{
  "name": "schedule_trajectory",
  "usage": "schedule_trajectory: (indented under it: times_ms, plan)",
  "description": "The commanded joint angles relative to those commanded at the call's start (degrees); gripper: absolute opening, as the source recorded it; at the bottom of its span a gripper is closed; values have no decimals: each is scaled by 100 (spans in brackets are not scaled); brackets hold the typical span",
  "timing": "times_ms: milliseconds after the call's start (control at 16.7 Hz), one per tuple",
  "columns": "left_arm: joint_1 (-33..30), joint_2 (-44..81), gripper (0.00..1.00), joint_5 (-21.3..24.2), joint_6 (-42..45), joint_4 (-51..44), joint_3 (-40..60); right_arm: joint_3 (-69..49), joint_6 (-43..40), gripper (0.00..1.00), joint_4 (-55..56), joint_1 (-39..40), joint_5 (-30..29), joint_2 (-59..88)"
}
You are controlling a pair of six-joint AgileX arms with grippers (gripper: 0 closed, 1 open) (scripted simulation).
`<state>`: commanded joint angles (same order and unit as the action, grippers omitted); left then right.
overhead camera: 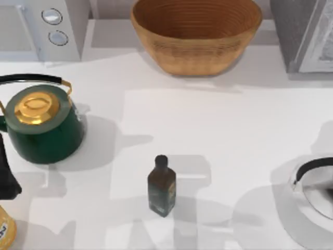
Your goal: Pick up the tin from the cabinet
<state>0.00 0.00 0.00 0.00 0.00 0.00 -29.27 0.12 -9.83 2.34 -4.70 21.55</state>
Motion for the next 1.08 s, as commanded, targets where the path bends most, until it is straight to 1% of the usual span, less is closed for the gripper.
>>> schedule_trajectory:
  times_ms: [240,360,480,900,1080]
  plan:
    - [0,0,100,0,0,0,0,1779,-18,0,566,-187,249,-1258]
    - [0,0,100,0,0,0,0,2401,-19,0,782,-233,353,-1726]
    - [0,0,100,0,0,0,0,2786,-15,0,927,-242,434,-2036]
    - [0,0,100,0,0,0,0,2935,-3,0,971,-227,468,-2123]
    - [0,0,100,0,0,0,0,2719,2,0,1206,-397,665,-1827]
